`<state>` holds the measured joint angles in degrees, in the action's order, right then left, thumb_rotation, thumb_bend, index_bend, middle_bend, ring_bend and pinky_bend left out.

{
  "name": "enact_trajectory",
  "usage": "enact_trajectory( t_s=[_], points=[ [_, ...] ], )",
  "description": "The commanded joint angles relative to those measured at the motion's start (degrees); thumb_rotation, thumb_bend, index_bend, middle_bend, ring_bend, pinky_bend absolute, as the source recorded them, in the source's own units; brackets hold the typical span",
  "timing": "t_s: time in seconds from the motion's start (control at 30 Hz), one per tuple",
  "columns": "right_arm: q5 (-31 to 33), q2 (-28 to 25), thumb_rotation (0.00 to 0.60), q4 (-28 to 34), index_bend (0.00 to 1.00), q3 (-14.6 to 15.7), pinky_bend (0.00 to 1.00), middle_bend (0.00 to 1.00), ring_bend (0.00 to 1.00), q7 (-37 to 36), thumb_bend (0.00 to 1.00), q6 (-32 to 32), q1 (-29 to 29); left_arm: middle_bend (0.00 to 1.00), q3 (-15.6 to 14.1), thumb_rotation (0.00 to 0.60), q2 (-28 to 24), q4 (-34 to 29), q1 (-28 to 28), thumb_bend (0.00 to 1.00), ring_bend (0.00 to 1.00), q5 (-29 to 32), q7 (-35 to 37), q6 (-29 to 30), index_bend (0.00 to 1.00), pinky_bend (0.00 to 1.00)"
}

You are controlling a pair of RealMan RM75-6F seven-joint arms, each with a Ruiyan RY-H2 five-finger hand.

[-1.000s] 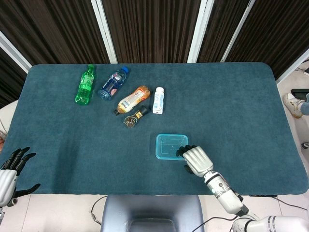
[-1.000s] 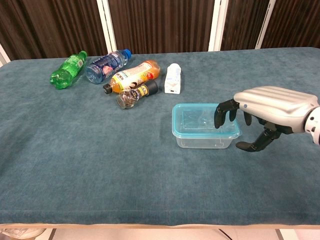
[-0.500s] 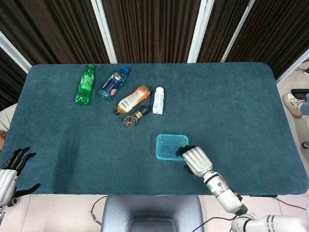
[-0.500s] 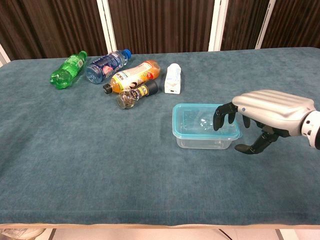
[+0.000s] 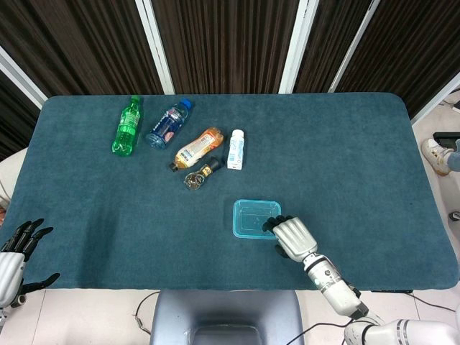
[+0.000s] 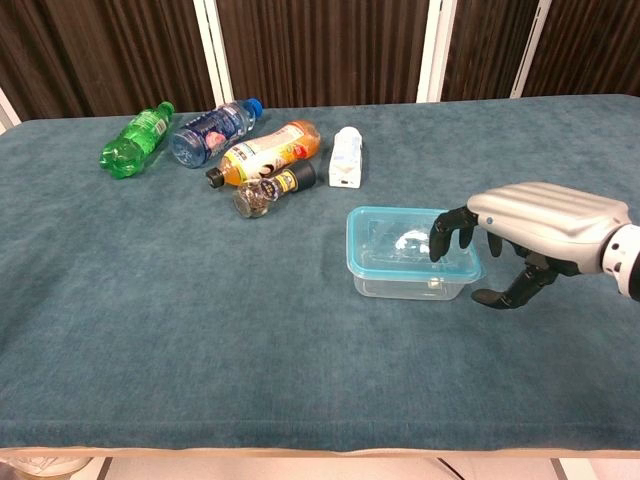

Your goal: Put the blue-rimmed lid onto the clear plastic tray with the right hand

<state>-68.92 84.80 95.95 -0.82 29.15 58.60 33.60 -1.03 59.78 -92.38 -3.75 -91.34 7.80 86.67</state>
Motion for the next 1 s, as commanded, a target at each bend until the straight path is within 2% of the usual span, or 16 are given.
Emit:
enact_trajectory(
  t_s=[0.03,0.7,0.9,1.0],
  points=[
    [0.2,0.1,0.600,-0.3,0.48,0.0,0.54,0.43,0.36,-0.1,0.45,-0.2,0.0,0.07,0.0,0.600,0.0,0.0,0.0,0.45,0.04,0.0,0.1,0.0,0.19,0.25],
    [0.9,0.9,0.600,-1.5,0.47,-0.7,0.53,0.42,0.34,-0.5,0.45,-0.5,0.0,0.07,0.2,0.600,-0.2,0.0,0.0,0.44,0.04,0.5,0.5,-0.2,0.19,0.25],
    [-4.3,-2.8,0.600,3.4,0.44,-0.6,0.49,0.38,0.30,-1.5,0.45,4.8,-1.9,0.07,0.2,0.600,-0.2,-0.1,-0.1,0.44,0.04,0.6,0.5,-0.3,0.19,0.25],
    [-7.2,-5.6,0.600,6.7,0.40,0.1,0.43,0.34,0.24,-0.1,0.45,8.9,-3.8,0.07,0.2,0.600,-0.1,-0.1,-0.2,0.44,0.04,0.4,0.2,-0.4,0.19,0.25]
  ],
)
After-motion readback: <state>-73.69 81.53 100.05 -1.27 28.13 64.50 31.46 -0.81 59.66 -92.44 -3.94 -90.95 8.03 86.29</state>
